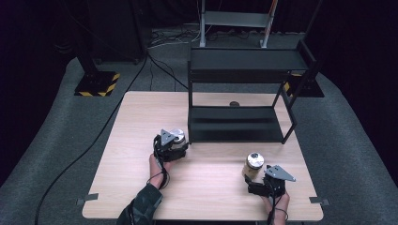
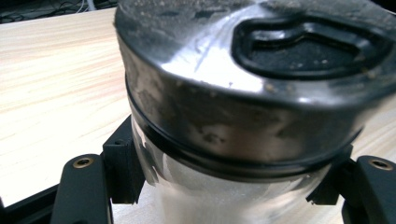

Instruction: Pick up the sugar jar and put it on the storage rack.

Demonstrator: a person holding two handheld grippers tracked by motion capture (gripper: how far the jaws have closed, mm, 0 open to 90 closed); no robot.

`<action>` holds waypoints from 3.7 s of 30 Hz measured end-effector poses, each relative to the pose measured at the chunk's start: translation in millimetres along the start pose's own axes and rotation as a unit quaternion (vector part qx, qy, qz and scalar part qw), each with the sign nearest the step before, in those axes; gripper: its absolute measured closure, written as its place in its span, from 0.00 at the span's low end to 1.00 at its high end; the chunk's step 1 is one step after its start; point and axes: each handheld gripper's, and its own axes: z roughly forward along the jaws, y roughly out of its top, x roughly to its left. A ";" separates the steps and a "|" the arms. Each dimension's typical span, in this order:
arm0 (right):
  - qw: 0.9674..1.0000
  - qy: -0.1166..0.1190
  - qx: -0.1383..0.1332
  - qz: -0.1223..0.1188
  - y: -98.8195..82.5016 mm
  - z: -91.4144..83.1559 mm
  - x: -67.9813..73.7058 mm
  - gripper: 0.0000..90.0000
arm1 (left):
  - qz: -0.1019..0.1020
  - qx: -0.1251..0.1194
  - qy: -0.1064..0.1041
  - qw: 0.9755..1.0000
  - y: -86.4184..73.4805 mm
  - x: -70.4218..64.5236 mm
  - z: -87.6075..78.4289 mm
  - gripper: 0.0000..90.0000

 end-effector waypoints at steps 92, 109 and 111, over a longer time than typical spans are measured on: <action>1.000 0.003 0.000 0.002 0.0 0.0 -1.4 0.01 | 0.061 0.014 -0.059 0.996 29.6 -35.2 24.0 0.33; 1.000 0.002 0.000 0.003 -0.2 -0.2 -1.4 0.01 | 0.064 0.018 -0.061 0.996 34.1 -38.4 32.3 0.33; 1.000 0.002 0.000 0.003 -0.1 -0.1 -1.3 0.01 | 0.064 0.018 -0.060 0.996 34.7 -38.4 33.2 0.33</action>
